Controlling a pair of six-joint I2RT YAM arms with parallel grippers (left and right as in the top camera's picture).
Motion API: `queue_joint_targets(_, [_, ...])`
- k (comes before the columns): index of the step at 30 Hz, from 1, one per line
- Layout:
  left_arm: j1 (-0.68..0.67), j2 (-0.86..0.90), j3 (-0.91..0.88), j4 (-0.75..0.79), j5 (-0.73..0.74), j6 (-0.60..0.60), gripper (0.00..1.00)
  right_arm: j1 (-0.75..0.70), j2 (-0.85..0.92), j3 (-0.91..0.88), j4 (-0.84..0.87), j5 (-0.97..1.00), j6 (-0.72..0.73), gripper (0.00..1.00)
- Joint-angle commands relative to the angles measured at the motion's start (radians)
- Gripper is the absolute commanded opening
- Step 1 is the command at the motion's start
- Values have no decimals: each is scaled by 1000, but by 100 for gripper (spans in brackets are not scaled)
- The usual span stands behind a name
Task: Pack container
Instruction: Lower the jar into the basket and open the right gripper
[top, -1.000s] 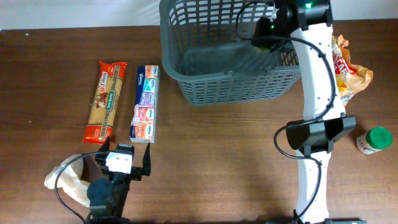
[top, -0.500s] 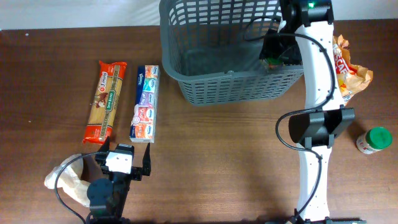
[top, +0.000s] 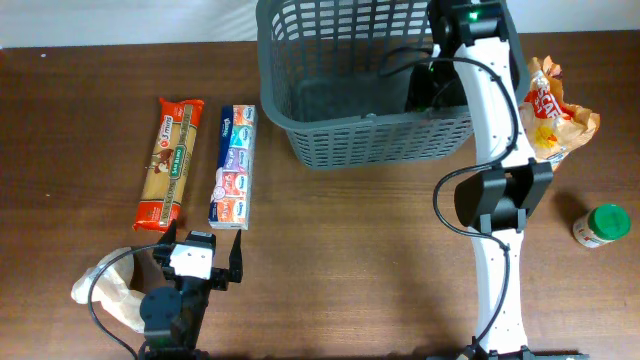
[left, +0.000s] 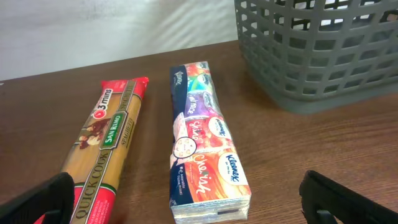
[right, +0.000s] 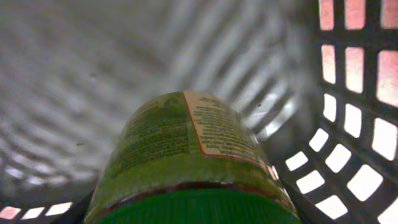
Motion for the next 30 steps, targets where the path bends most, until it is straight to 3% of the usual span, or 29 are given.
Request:
queue_joint_targets(1, [5, 3, -8, 0, -4, 3, 99, 3, -2, -34, -6, 10, 2, 9])
queue_joint_targets(5, [5, 3, -8, 0, -4, 3, 99, 3, -2, -70, -4, 11, 1, 11])
queue_joint_targets(14, [5, 3, -8, 0, -4, 2, 99, 3, -2, -140, 9, 23, -23, 33])
queue_joint_targets(19, [5, 3, -8, 0, -4, 3, 99, 3, -2, -140, 12, 24, -26, 64])
queue_joint_targets(23, [5, 3, -8, 0, -4, 3, 99, 3, -2, -140, 25, 24, -51, 80])
queue_joint_targets(30, [5, 3, -8, 0, -4, 3, 99, 2, -2, -138, 32, 24, -60, 84])
